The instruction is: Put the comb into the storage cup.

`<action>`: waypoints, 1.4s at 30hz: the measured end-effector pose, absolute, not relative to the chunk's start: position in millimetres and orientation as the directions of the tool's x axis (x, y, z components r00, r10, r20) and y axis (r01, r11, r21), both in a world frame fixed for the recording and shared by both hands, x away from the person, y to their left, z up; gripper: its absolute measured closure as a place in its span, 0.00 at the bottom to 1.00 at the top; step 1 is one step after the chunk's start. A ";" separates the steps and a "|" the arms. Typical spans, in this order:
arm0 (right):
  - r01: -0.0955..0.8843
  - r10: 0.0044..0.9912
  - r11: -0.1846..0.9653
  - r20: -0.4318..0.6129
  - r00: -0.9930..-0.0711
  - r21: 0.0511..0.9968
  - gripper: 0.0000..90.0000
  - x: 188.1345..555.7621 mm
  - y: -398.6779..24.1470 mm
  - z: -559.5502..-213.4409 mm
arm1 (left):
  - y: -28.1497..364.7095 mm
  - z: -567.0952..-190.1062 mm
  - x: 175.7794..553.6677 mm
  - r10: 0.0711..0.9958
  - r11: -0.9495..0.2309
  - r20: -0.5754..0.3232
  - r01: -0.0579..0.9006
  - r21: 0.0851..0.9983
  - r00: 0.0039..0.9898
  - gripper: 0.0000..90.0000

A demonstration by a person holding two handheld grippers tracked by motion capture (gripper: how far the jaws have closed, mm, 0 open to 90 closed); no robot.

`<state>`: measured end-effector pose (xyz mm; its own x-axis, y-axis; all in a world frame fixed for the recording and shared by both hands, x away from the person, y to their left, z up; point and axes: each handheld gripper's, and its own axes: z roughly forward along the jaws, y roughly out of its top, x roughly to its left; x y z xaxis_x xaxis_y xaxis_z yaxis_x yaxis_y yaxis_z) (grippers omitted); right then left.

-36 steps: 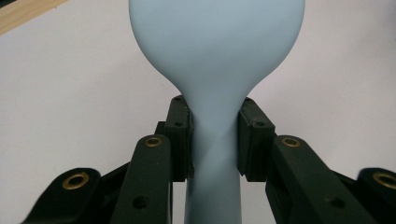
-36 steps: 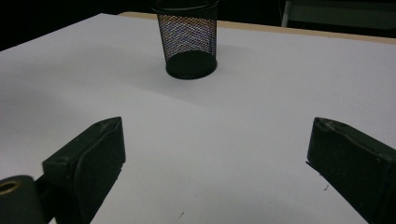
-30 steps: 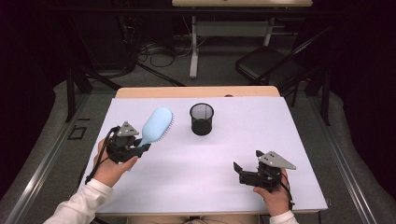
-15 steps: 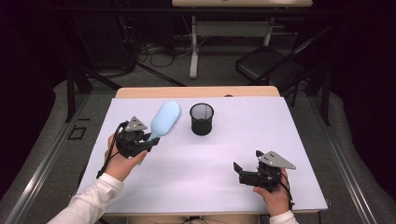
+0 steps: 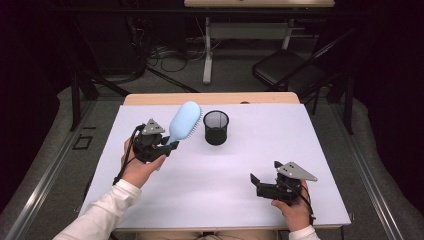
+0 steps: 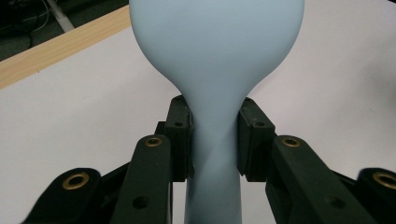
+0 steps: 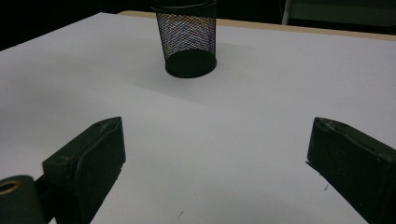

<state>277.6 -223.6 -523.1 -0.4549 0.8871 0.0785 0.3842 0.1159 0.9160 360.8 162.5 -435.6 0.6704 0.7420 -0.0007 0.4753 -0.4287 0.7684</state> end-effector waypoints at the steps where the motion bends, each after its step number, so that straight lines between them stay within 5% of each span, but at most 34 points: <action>1: 0.384 0.887 0.117 0.078 -0.456 0.916 0.04 277.5 -223.5 -523.0 | 161.6 -435.6 361.3 0.743 -0.424 -0.005 0.477 0.770 0.669 0.78; 42: 0.388 0.883 0.119 0.081 -0.463 0.914 0.04 278.3 -223.3 -522.7 | 113.9 -425.6 380.3 0.735 -0.336 -0.011 0.378 0.863 0.678 0.78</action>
<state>278.3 -223.3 -522.7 -0.4629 0.8827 0.0815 0.3880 0.1191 0.9139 380.3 113.9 -425.6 0.6779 0.7351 -0.0107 0.3782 -0.3362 0.8625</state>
